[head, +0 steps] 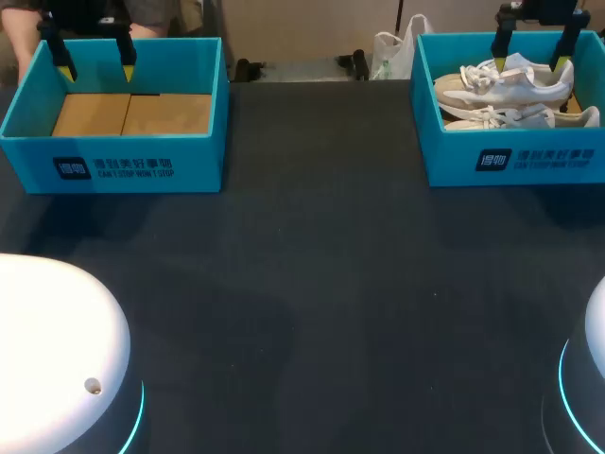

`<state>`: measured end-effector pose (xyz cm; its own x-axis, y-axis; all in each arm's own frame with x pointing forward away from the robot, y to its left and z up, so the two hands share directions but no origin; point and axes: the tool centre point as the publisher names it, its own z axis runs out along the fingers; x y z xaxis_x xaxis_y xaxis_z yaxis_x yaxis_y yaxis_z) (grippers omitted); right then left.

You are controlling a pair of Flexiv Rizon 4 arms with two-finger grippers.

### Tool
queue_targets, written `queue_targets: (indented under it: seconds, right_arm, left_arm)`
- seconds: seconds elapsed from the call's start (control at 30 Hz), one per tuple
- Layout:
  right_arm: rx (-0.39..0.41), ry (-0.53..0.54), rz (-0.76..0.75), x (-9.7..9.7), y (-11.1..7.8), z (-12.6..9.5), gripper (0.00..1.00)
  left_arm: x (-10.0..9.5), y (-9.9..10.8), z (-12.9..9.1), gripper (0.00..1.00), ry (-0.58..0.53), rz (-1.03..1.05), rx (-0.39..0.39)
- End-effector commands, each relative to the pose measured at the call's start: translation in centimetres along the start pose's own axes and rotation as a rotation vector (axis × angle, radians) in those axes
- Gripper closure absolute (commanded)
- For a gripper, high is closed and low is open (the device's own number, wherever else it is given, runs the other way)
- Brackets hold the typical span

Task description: Take the shoe out of the shoebox, open the shoe tongue, remove and reinsert the insole, then place the shoe into the shoebox

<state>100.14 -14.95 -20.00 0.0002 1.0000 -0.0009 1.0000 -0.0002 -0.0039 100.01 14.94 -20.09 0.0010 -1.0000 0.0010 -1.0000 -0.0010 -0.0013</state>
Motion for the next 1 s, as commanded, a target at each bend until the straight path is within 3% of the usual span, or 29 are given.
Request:
queue_targets:
  seconds: [0.03,0.53,1.0]
  right_arm:
    - [-0.001,0.000,0.000,0.0,0.0,0.0,0.00]
    - [-0.001,0.012,-0.010,-0.1,0.1,0.1,0.00]
    - [-0.019,-0.027,0.041,-5.3,-0.7,1.7,0.00]
  left_arm:
    - [0.0,0.0,-0.1,0.00,-0.001,0.000,0.000]
    - [0.0,0.0,-0.1,0.00,-0.001,0.000,0.000]
    - [0.0,0.0,-0.1,0.00,-0.001,0.000,0.000]
